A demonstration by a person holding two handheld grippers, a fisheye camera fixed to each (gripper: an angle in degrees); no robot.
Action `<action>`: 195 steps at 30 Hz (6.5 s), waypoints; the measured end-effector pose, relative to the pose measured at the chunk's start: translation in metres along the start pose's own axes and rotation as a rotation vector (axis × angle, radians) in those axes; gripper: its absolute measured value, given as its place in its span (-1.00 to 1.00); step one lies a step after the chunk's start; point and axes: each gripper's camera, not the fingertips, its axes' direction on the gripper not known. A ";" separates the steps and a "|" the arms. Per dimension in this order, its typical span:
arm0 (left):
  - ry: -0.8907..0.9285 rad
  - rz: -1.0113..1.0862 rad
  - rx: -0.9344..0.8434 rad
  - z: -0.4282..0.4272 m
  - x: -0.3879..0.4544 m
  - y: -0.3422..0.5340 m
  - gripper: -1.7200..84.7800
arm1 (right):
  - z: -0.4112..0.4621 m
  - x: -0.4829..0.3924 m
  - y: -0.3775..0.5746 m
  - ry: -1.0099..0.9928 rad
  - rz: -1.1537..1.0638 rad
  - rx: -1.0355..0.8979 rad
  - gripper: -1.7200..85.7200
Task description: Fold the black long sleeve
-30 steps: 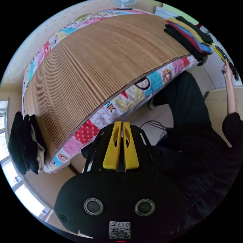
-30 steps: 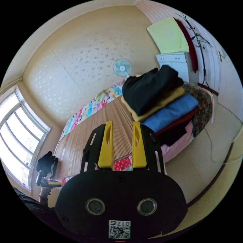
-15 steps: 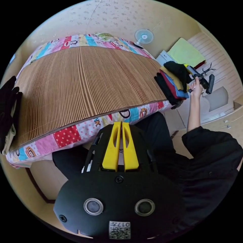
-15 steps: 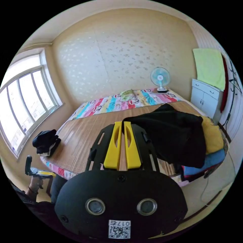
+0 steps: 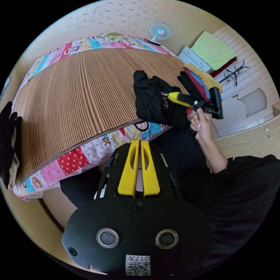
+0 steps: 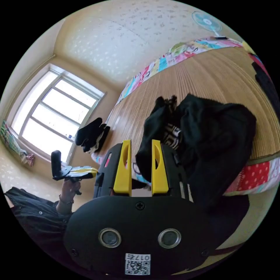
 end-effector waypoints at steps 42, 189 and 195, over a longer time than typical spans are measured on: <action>0.333 0.309 0.164 0.006 -0.143 -0.068 -0.93 | -0.039 -0.118 0.142 -0.314 -0.239 -0.249 -0.92; 0.042 -0.370 0.222 -0.174 -0.325 0.038 -0.85 | 0.079 -0.024 -0.042 0.590 -0.015 -0.319 -0.88; 0.097 -0.316 0.161 -0.209 -0.310 0.089 -0.86 | -0.002 -0.040 0.004 0.541 0.012 -0.443 -0.90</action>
